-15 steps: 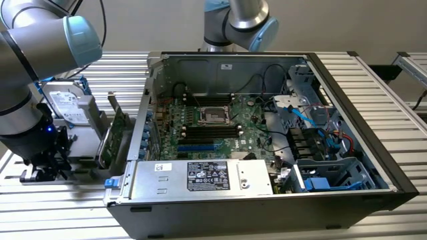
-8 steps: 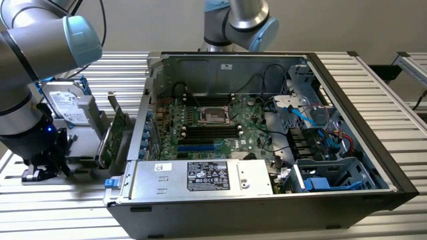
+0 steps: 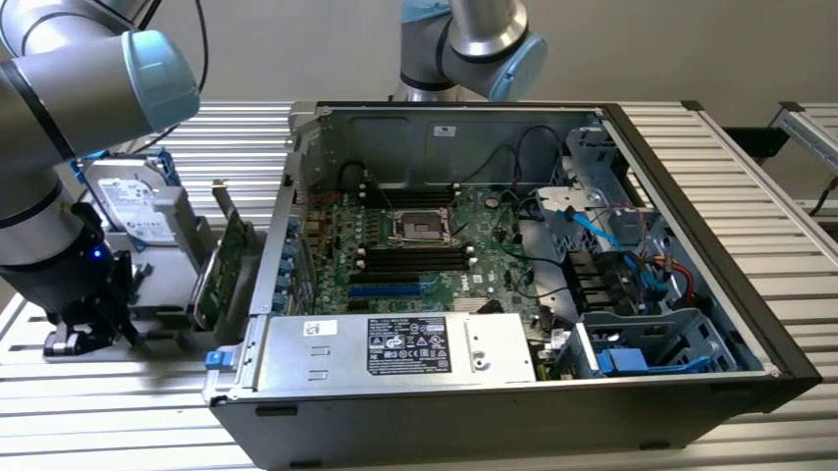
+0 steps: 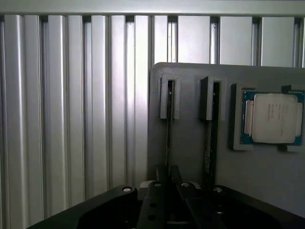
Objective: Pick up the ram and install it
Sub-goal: 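Pick up the ram and move it above insertion slot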
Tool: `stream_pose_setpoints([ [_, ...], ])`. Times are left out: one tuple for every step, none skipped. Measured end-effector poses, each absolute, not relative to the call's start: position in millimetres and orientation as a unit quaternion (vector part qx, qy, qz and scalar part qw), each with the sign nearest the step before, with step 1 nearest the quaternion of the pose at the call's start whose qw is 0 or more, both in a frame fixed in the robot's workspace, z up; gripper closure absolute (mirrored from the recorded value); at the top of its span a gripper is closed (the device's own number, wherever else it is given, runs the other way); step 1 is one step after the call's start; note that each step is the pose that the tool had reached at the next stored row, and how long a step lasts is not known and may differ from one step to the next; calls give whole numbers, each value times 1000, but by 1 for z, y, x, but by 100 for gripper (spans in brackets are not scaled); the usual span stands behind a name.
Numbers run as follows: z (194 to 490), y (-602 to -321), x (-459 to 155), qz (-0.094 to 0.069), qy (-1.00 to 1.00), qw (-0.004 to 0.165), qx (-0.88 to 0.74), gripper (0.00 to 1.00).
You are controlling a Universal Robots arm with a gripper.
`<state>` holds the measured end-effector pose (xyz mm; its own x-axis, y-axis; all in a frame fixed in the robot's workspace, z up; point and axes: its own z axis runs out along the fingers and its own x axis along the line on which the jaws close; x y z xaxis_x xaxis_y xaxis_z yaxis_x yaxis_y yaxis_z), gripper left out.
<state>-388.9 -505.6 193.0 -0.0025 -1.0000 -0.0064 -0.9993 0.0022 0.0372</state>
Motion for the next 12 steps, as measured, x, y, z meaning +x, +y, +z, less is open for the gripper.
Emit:
stream_pose_setpoints([
  [193, -506, -389, -16, -708, 11, 706, 86],
  [193, -506, -389, -16, -708, 10, 706, 86],
  [193, -506, -389, -16, -708, 10, 706, 86],
  [193, -506, -389, -16, -708, 10, 706, 86],
  [193, -506, -389, -17, -708, 10, 706, 86],
  [193, -506, -389, -17, -708, 9, 706, 86],
  [193, -506, -389, -17, -708, 9, 706, 86],
  [193, -506, -389, -17, -708, 9, 706, 86],
  [193, -506, -389, -17, -708, 9, 706, 86],
  [194, -506, -389, -17, -708, 9, 706, 86],
  [195, -506, -389, -17, -708, 9, 706, 86],
  [196, -506, -389, -17, -708, 9, 706, 86],
])
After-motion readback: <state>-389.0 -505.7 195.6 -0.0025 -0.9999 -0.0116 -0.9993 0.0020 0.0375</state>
